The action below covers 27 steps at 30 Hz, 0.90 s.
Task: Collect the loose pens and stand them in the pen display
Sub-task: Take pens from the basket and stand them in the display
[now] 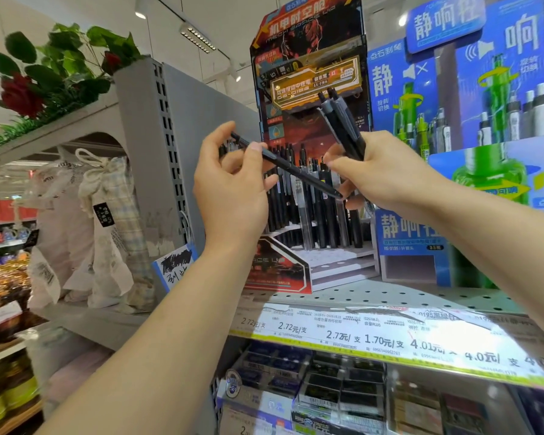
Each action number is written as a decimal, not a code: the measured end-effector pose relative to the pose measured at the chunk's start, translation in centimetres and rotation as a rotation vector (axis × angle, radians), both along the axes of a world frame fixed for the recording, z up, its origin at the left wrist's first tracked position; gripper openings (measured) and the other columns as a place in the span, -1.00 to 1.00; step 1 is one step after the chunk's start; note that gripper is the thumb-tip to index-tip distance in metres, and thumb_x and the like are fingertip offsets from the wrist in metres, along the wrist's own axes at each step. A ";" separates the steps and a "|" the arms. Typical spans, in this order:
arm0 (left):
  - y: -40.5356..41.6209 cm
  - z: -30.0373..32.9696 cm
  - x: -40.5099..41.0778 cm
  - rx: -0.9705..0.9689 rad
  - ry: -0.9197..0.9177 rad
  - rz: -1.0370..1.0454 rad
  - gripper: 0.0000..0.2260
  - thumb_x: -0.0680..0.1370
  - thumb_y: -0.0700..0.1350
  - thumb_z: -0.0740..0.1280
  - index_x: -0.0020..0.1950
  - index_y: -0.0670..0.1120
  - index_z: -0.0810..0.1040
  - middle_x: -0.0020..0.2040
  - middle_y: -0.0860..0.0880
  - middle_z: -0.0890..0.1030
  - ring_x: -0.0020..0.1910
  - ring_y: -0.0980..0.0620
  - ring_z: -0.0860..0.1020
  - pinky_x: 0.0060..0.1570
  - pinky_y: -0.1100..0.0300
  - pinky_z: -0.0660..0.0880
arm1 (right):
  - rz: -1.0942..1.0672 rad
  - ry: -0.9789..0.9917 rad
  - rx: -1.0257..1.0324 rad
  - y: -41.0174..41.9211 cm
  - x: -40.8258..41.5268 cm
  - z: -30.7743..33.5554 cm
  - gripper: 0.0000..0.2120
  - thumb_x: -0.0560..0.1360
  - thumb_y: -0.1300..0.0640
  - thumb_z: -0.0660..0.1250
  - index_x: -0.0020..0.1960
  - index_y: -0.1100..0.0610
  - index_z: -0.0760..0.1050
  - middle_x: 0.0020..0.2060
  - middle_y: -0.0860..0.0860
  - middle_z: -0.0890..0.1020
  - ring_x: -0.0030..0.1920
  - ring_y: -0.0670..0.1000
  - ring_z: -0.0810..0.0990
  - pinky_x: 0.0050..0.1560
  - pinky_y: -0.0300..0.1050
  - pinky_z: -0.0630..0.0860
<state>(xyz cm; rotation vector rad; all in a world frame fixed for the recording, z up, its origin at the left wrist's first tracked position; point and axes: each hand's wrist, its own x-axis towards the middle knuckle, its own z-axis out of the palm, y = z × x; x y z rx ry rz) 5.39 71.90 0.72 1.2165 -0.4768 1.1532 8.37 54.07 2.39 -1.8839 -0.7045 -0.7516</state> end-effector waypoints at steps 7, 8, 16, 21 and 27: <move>0.2 -1.4 0.1 0.252 0.053 0.190 -0.78 0.58 -0.15 0.40 0.12 0.15 0.49 -0.19 0.05 0.69 -0.18 0.10 0.68 -0.11 -0.02 0.67 | -0.109 -0.085 -0.008 0.0 0.6 0.0 -0.69 0.66 0.04 0.25 0.34 -0.03 0.24 -0.38 0.03 0.55 -0.56 -0.10 0.50 -0.50 -0.18 0.51; 0.0 -1.7 0.2 0.318 0.049 0.235 -0.77 0.58 -0.14 0.40 0.14 0.14 0.51 -0.18 0.09 0.68 -0.17 0.14 0.67 -0.09 -0.03 0.67 | -0.119 -0.080 -0.024 -0.1 0.6 -0.1 -0.63 0.66 0.04 0.24 0.41 -0.05 0.20 -0.40 0.02 0.55 -0.57 -0.09 0.50 -0.50 -0.19 0.50; -0.4 -2.3 0.7 0.507 -0.002 0.411 -0.71 0.59 -0.08 0.40 0.31 0.09 0.55 -0.16 0.20 0.64 -0.19 0.26 0.63 -0.08 0.12 0.65 | -0.075 -0.043 -0.051 -0.2 0.3 -0.1 -0.81 0.67 0.10 0.21 0.23 -0.09 0.29 -0.43 0.05 0.52 -0.59 -0.10 0.44 -0.58 -0.31 0.38; -0.4 -1.8 1.4 0.590 -0.043 0.510 -0.70 0.57 -0.05 0.41 0.31 0.06 0.56 -0.23 0.26 0.58 -0.18 0.24 0.62 0.05 0.12 0.60 | -0.073 -0.037 -0.069 -0.2 0.3 -0.2 -0.75 0.68 0.11 0.21 0.31 -0.08 0.29 -0.41 0.07 0.54 -0.58 -0.11 0.46 -0.57 -0.33 0.38; -0.4 -2.5 2.5 0.599 -0.003 0.471 -0.66 0.58 -0.06 0.39 0.36 0.06 0.54 -0.24 0.24 0.59 -0.20 0.24 0.60 -0.12 0.41 0.53 | -0.063 -0.042 -0.063 -0.2 0.1 -0.2 -0.78 0.68 0.11 0.22 0.29 -0.09 0.32 -0.37 0.08 0.56 -0.58 -0.15 0.47 -0.57 -0.35 0.38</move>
